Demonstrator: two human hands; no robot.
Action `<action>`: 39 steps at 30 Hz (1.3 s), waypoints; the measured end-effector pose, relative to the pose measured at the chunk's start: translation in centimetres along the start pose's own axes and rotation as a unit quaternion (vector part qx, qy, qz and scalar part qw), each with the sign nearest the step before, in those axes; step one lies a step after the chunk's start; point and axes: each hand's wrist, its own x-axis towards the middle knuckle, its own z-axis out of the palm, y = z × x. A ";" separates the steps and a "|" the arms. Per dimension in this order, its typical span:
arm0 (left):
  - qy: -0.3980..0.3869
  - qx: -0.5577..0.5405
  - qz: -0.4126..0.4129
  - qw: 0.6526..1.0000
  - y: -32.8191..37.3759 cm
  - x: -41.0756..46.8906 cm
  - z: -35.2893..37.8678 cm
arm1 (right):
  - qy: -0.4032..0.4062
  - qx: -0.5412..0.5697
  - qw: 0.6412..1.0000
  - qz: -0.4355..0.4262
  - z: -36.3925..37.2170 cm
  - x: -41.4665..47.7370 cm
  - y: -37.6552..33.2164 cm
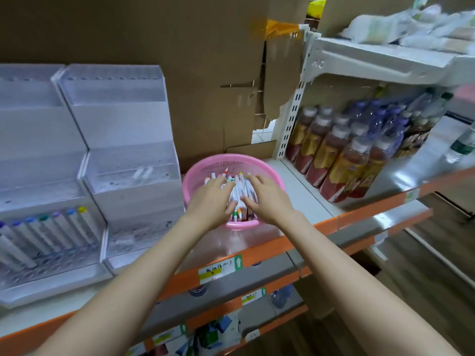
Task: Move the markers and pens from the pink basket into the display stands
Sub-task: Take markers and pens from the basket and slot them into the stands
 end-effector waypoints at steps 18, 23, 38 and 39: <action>0.021 -0.138 -0.167 0.976 -0.9 2.7 2.2 | -0.050 0.183 0.981 0.037 1.1 4.4 1.1; 0.034 -0.140 -0.206 0.968 -0.8 2.4 2.4 | -0.040 0.163 0.984 0.060 1.3 3.9 0.8; 0.010 -0.228 -0.230 0.946 -0.9 2.5 1.0 | -0.043 0.160 0.984 0.068 1.0 3.7 0.6; 0.013 -0.240 -0.226 0.944 -1.0 2.5 0.9 | -0.039 0.171 0.983 0.061 0.9 3.6 0.6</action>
